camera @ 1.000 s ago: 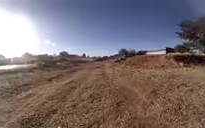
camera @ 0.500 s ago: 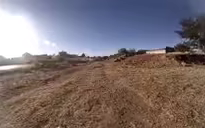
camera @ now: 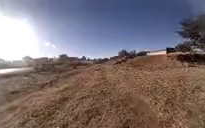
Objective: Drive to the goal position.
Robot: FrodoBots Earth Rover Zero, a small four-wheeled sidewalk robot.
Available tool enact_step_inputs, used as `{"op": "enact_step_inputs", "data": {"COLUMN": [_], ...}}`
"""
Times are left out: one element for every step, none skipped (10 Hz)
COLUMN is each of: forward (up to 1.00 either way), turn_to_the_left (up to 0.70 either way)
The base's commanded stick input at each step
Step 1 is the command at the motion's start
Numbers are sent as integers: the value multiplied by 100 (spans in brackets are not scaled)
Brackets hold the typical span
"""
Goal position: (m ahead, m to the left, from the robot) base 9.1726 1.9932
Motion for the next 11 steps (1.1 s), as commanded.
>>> {"op": "enact_step_inputs", "data": {"forward": [50, 50, 50, 50, 50, 50, 50, 50, 50, 50, 50], "turn_to_the_left": [0, 0, 0, 0, 0, 0, 0, 0, 0, 0, 0]}}
